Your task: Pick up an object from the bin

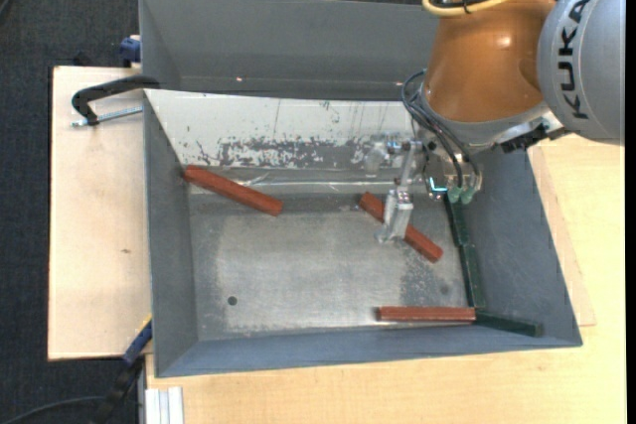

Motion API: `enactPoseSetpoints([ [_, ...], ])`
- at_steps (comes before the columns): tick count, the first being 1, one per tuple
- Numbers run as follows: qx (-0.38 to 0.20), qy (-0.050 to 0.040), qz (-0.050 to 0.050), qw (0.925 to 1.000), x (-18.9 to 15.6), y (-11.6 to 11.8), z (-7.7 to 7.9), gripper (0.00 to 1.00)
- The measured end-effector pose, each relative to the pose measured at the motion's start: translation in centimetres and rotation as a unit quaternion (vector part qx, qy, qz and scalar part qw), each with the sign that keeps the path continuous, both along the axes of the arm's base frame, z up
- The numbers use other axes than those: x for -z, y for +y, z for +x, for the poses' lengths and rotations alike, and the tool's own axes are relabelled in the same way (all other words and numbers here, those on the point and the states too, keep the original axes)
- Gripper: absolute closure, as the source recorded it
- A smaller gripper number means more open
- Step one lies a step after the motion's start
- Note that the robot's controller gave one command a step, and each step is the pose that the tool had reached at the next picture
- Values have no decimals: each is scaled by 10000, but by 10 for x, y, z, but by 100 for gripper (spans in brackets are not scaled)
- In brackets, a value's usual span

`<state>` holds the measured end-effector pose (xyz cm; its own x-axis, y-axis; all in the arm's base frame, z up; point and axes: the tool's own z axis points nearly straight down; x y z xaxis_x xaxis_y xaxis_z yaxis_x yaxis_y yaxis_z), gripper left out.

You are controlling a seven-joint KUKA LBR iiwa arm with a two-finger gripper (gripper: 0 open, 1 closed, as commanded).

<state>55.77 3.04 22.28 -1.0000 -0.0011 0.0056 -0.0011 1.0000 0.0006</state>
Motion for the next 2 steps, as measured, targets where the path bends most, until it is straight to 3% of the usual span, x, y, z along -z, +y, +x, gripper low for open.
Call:
enactPoseSetpoints([
  [1,58,-15,11,10000,156,98,8,0],
  [2,805,-67,21,9967,150,166,37,0],
])
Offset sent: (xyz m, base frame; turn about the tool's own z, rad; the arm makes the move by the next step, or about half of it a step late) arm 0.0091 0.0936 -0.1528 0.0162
